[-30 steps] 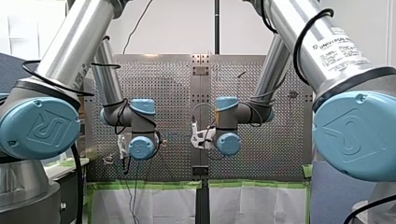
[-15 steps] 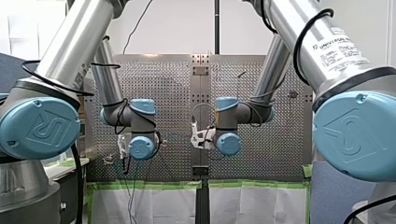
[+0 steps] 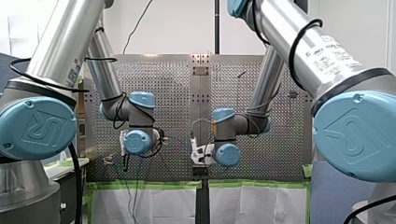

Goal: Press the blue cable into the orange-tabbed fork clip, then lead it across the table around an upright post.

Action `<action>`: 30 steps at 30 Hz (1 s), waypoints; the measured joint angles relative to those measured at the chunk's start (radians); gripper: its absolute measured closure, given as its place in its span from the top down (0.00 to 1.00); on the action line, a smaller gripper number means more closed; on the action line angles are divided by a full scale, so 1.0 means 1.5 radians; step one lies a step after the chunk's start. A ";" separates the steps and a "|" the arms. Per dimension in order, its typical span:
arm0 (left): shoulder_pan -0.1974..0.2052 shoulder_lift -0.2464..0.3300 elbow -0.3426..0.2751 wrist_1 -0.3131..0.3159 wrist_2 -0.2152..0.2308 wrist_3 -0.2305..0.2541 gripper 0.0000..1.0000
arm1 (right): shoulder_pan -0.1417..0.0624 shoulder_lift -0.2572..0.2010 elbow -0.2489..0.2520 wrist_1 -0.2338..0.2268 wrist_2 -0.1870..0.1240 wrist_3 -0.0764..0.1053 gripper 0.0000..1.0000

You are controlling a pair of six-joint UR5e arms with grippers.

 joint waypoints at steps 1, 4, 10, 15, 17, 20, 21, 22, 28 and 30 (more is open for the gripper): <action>0.000 0.000 0.000 -0.001 0.000 0.000 0.00 | 0.000 0.002 0.000 0.000 0.000 0.000 0.00; 0.000 0.000 0.000 -0.003 0.000 0.000 0.00 | 0.000 0.005 0.000 0.001 0.000 0.000 0.00; 0.001 -0.001 -0.001 -0.002 0.002 -0.001 0.00 | 0.000 0.005 -0.001 0.001 0.001 0.001 0.00; 0.012 -0.012 -0.016 0.015 0.010 -0.019 0.00 | 0.000 -0.014 -0.021 0.010 0.010 0.018 0.00; 0.015 -0.011 -0.020 0.025 0.012 -0.030 0.00 | 0.002 -0.023 -0.028 0.018 0.011 0.026 0.00; 0.018 -0.010 -0.022 0.039 0.012 -0.047 0.00 | 0.004 -0.038 -0.034 0.025 0.003 0.042 0.00; 0.019 -0.010 -0.023 0.041 0.012 -0.052 0.00 | 0.005 -0.044 -0.034 0.025 -0.001 0.048 0.00; 0.019 -0.010 -0.023 0.044 0.011 -0.058 0.00 | 0.005 -0.049 -0.035 0.023 -0.005 0.052 0.00; 0.026 -0.019 -0.024 0.062 0.004 -0.091 0.00 | 0.005 -0.049 -0.036 0.000 -0.037 0.085 0.00; 0.027 -0.021 -0.024 0.064 0.004 -0.104 0.00 | 0.005 -0.041 -0.036 -0.010 -0.043 0.096 0.00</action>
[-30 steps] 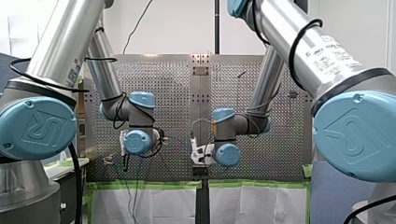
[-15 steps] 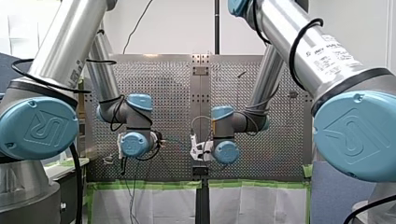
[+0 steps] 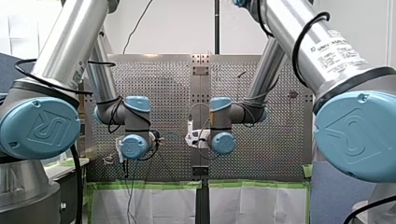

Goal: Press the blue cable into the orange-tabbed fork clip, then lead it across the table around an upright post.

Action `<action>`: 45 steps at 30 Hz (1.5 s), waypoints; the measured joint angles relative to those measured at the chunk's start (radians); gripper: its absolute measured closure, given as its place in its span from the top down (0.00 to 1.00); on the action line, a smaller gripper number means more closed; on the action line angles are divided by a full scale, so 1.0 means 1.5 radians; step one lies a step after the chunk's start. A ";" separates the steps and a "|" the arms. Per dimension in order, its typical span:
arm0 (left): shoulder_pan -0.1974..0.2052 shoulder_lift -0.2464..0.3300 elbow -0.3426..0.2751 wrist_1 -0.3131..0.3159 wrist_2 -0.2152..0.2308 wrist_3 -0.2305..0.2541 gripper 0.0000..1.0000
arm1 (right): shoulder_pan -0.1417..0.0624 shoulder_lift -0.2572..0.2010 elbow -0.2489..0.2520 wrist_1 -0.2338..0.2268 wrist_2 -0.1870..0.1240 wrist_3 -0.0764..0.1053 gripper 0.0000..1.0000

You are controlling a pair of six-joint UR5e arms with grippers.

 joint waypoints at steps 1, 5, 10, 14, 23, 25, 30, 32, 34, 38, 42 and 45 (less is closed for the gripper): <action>0.001 -0.001 0.000 0.002 0.000 -0.005 0.00 | 0.000 0.004 0.000 -0.004 -0.001 0.005 0.00; 0.017 -0.018 0.004 0.019 0.010 -0.028 0.00 | -0.003 0.024 -0.001 -0.025 -0.004 0.015 0.00; 0.044 -0.045 0.009 0.046 0.035 -0.050 0.00 | -0.010 0.049 -0.002 -0.050 -0.004 0.016 0.00; 0.070 -0.071 0.012 0.072 0.061 -0.045 0.00 | -0.013 0.069 -0.009 -0.067 -0.005 0.017 0.00; 0.123 -0.123 0.019 0.124 0.113 -0.038 0.00 | -0.015 0.121 -0.058 -0.068 -0.006 0.020 0.00; 0.132 -0.133 0.025 0.134 0.123 -0.038 0.00 | -0.015 0.134 -0.071 -0.062 -0.006 0.022 0.00; 0.160 -0.160 0.042 0.160 0.151 -0.040 0.00 | -0.016 0.164 -0.101 -0.037 -0.007 0.024 0.00; 0.171 -0.171 0.049 0.167 0.162 -0.041 0.00 | -0.017 0.174 -0.111 -0.028 -0.007 0.024 0.00; 0.181 -0.182 0.057 0.170 0.172 -0.042 0.00 | -0.017 0.186 -0.122 -0.020 -0.007 0.024 0.00; 0.204 -0.204 0.079 0.172 0.194 -0.039 0.00 | -0.019 0.206 -0.144 -0.012 -0.008 0.024 0.00; 0.226 -0.227 0.100 0.173 0.210 -0.036 0.00 | -0.021 0.213 -0.169 0.007 -0.009 0.022 0.00; 0.244 -0.245 0.110 0.175 0.217 -0.043 0.00 | -0.024 0.214 -0.187 0.017 -0.009 0.020 0.00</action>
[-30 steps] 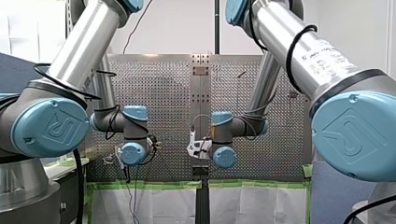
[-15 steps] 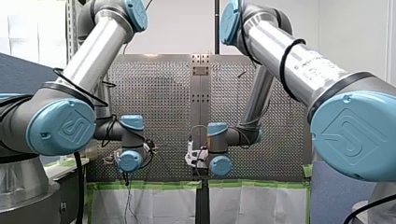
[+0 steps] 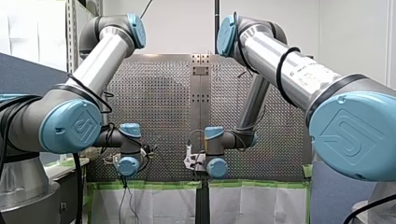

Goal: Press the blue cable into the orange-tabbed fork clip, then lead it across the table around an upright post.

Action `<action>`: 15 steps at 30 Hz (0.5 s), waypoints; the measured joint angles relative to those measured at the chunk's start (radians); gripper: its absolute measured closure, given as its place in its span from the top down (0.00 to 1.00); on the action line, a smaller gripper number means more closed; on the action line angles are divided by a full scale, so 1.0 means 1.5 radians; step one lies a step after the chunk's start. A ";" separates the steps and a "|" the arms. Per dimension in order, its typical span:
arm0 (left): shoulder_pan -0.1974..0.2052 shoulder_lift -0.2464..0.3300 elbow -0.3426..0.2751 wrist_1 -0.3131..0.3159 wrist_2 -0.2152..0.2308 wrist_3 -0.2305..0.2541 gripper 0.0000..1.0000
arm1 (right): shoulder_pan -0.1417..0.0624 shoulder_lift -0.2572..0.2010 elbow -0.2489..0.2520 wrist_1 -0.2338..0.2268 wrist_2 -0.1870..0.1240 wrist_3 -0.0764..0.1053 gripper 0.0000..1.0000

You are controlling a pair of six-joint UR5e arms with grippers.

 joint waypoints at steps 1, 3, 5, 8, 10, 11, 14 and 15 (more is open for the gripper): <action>0.006 -0.006 0.001 0.000 0.002 -0.002 0.00 | -0.001 0.000 -0.006 0.002 0.000 0.000 0.00; 0.017 -0.017 0.003 0.001 0.009 -0.006 0.00 | -0.002 0.000 -0.017 0.004 0.000 0.000 0.00; 0.029 -0.029 0.004 0.001 0.016 -0.008 0.00 | -0.003 0.000 -0.025 0.007 0.000 0.000 0.00; 0.047 -0.047 0.005 0.002 0.026 -0.005 0.00 | -0.004 0.000 -0.035 0.009 0.001 0.000 0.00; 0.058 -0.058 0.006 0.004 0.034 -0.003 0.00 | -0.004 0.000 -0.039 0.011 0.001 0.000 0.00; 0.065 -0.065 0.008 0.004 0.041 -0.003 0.00 | -0.004 0.000 -0.040 0.012 0.001 0.000 0.00; 0.085 -0.085 0.015 0.003 0.059 -0.002 0.00 | -0.004 0.000 -0.043 0.013 0.001 -0.001 0.00; 0.091 -0.090 0.018 0.002 0.065 -0.002 0.00 | -0.004 0.000 -0.043 0.013 0.001 -0.001 0.00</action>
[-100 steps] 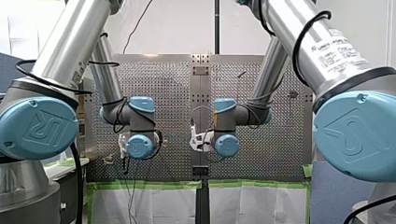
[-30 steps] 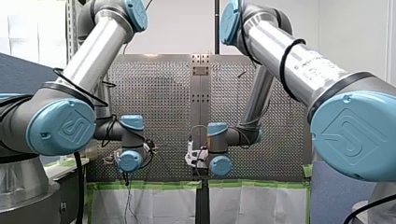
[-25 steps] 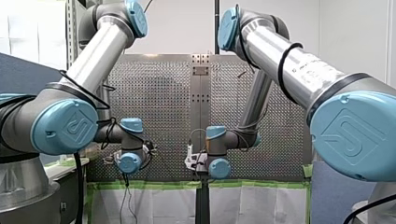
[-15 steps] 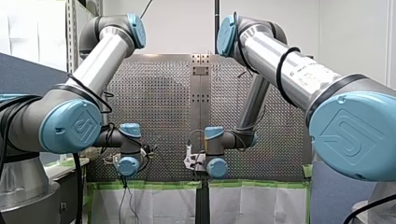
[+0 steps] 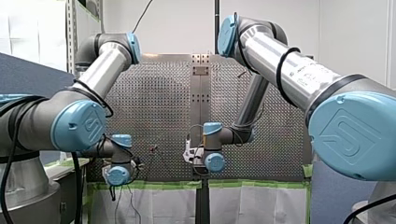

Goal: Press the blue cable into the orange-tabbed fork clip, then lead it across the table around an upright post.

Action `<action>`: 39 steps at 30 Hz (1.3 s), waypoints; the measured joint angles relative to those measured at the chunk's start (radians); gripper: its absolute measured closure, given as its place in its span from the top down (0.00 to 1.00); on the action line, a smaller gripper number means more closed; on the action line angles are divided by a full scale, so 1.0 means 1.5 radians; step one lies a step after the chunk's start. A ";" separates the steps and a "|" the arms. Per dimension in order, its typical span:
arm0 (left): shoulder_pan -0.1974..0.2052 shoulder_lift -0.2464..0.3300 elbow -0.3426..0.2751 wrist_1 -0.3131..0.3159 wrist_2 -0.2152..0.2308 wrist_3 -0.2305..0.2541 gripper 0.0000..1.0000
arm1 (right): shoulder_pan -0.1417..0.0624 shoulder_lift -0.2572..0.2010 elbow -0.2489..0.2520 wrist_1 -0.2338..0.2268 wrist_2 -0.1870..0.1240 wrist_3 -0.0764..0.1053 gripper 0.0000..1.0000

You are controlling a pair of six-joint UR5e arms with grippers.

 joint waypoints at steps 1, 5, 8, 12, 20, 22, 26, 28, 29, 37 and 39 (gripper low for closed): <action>0.006 -0.004 0.003 -0.002 0.006 0.000 0.00 | 0.000 0.000 0.000 0.000 0.000 0.000 0.00; 0.031 -0.013 0.018 -0.015 0.030 -0.002 0.00 | -0.003 0.000 0.000 0.001 -0.001 -0.002 0.00; 0.047 -0.014 0.032 -0.025 0.048 -0.002 0.00 | -0.005 0.000 -0.001 0.003 -0.001 -0.004 0.00; 0.057 -0.013 0.046 -0.036 0.067 0.000 0.00 | -0.010 0.001 -0.001 0.009 0.000 -0.006 0.00; 0.056 -0.013 0.070 -0.066 0.080 0.018 0.00 | -0.022 0.001 -0.001 0.009 0.002 -0.006 0.00; 0.055 -0.013 0.077 -0.071 0.080 0.017 0.00 | -0.023 0.001 -0.001 0.009 0.002 -0.006 0.00; 0.055 -0.013 0.095 -0.082 0.078 0.016 0.00 | -0.024 0.002 -0.001 0.009 0.002 -0.006 0.00; 0.055 -0.013 0.105 -0.090 0.077 0.015 0.00 | -0.024 0.002 -0.001 0.008 0.002 -0.006 0.00; 0.055 -0.013 0.111 -0.096 0.077 0.015 0.00 | -0.024 0.002 -0.001 0.008 0.001 -0.006 0.00; 0.055 -0.013 0.146 -0.124 0.074 0.006 0.00 | -0.024 0.002 -0.009 0.011 -0.001 -0.010 0.00; 0.055 -0.013 0.152 -0.128 0.074 0.004 0.00 | -0.025 0.002 -0.011 0.011 -0.002 -0.011 0.00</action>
